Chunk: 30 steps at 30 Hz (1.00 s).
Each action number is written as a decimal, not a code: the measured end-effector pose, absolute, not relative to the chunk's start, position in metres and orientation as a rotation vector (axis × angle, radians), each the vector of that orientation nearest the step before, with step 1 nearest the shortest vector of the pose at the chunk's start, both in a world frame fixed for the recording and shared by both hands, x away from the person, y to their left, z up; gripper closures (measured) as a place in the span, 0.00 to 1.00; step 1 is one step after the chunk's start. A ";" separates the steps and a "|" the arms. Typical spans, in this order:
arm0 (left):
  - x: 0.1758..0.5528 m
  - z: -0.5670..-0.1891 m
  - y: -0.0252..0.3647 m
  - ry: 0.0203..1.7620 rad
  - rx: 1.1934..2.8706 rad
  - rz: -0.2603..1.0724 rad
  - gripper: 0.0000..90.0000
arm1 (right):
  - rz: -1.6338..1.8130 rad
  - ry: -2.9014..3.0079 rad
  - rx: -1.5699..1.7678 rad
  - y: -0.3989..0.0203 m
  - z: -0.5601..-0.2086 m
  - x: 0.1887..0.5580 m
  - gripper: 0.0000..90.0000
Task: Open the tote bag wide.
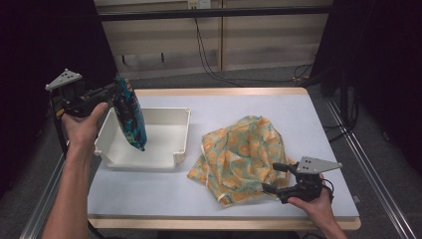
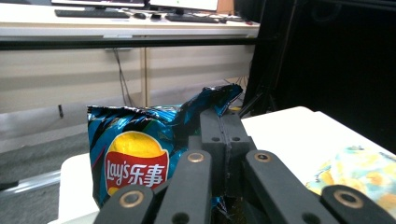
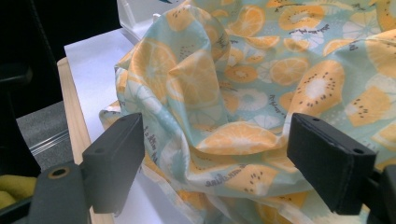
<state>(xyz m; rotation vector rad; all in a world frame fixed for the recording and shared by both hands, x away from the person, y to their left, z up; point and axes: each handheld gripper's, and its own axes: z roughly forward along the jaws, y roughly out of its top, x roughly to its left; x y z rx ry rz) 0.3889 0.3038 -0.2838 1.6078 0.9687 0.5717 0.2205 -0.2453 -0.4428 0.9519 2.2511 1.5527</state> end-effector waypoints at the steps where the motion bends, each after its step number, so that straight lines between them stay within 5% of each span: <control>1: 0.390 -0.286 0.305 0.974 1.611 0.575 1.00 | 1.551 2.252 0.952 -0.245 -0.443 0.221 0.21; 30: 0.436 -0.338 0.287 1.101 1.515 0.620 1.00 | 1.550 2.280 0.948 -0.242 -0.446 0.221 0.21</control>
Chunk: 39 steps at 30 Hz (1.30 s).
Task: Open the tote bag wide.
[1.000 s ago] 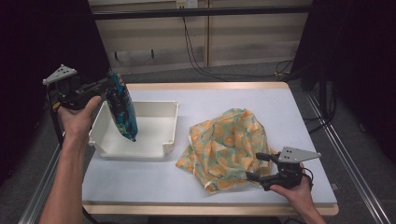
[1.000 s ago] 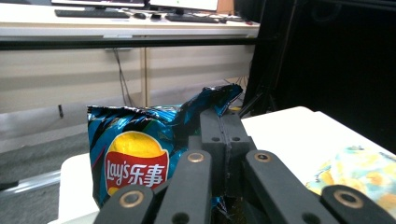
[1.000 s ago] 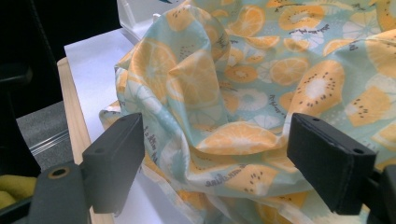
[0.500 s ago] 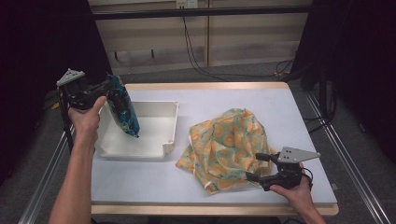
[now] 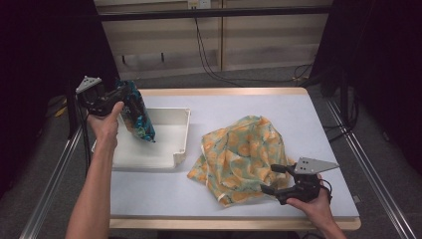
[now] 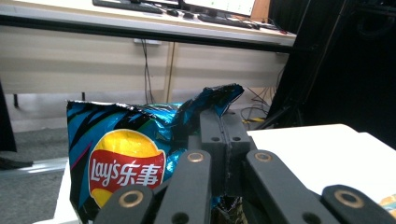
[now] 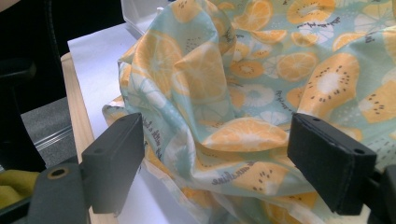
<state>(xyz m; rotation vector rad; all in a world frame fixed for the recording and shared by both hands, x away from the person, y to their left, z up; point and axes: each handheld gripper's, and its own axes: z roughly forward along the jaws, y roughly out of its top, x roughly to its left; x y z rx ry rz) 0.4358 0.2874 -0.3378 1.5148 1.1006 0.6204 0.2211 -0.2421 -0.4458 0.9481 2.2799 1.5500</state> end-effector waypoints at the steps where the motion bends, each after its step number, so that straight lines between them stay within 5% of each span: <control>1: 0.437 -0.339 0.286 1.096 1.503 0.611 1.00 | 1.552 2.279 0.949 -0.242 -0.446 0.221 0.21; 39: 0.473 -0.376 0.266 1.061 1.510 0.542 0.99 | 1.551 2.273 0.949 -0.244 -0.445 0.219 0.21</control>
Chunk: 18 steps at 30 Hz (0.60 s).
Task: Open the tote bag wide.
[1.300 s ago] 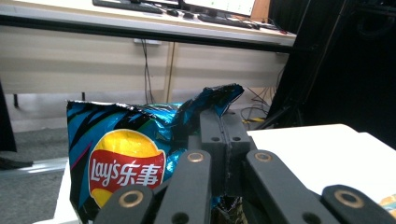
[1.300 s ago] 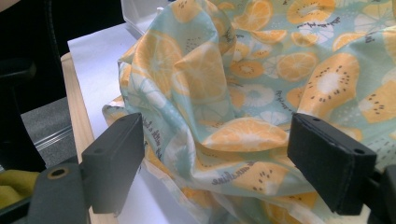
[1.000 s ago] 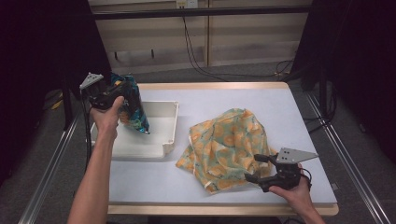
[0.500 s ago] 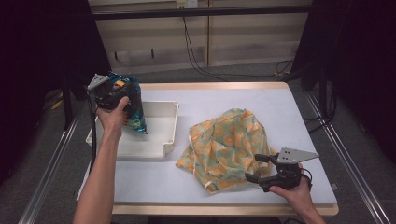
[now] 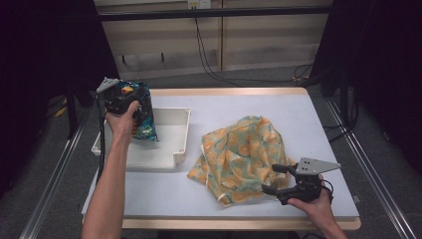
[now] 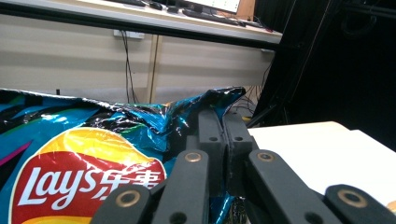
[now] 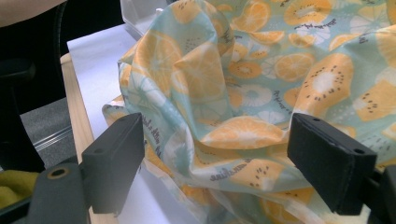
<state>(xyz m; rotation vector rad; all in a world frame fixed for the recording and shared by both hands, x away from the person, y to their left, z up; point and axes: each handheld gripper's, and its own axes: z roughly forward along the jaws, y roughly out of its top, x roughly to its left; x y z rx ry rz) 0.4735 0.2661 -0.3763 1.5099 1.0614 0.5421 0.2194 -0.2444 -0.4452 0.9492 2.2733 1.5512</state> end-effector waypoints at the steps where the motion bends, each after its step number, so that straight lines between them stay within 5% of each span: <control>1: 0.473 -0.377 0.266 1.061 1.521 0.540 0.99 | 1.552 2.275 0.945 -0.244 -0.445 0.220 0.21; 18: 0.478 -0.387 0.265 1.078 1.584 0.494 0.93 | 1.561 2.267 0.950 -0.244 -0.444 0.221 0.21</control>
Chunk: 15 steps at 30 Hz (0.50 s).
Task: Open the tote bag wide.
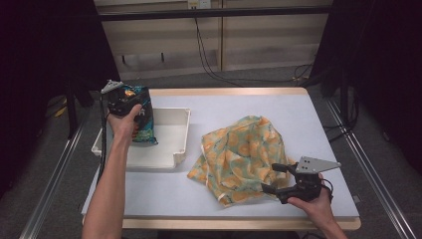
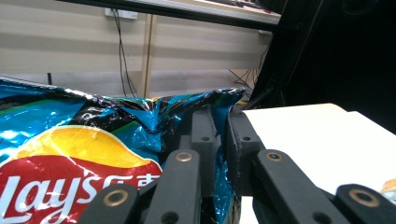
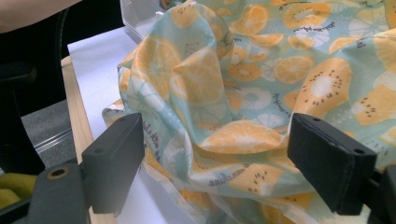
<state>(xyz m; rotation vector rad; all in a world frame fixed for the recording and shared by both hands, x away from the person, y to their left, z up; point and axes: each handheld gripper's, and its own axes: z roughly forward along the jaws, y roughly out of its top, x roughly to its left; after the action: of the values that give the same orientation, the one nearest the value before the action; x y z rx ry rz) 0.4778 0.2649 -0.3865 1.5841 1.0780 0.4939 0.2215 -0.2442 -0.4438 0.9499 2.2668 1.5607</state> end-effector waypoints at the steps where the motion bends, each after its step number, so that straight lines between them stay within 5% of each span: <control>1: 0.478 -0.387 0.266 1.066 1.585 0.482 0.92 | 1.565 2.265 0.953 -0.244 -0.444 0.222 0.20; 15: 0.477 -0.385 0.269 1.055 1.595 0.444 0.68 | 1.561 2.265 0.962 -0.246 -0.445 0.223 0.20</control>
<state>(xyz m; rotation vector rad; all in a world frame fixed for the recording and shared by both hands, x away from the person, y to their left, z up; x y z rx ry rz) 0.4770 0.2688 -0.3847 1.5948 1.0548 0.4444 0.2232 -0.2457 -0.4451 0.9624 2.2652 1.5613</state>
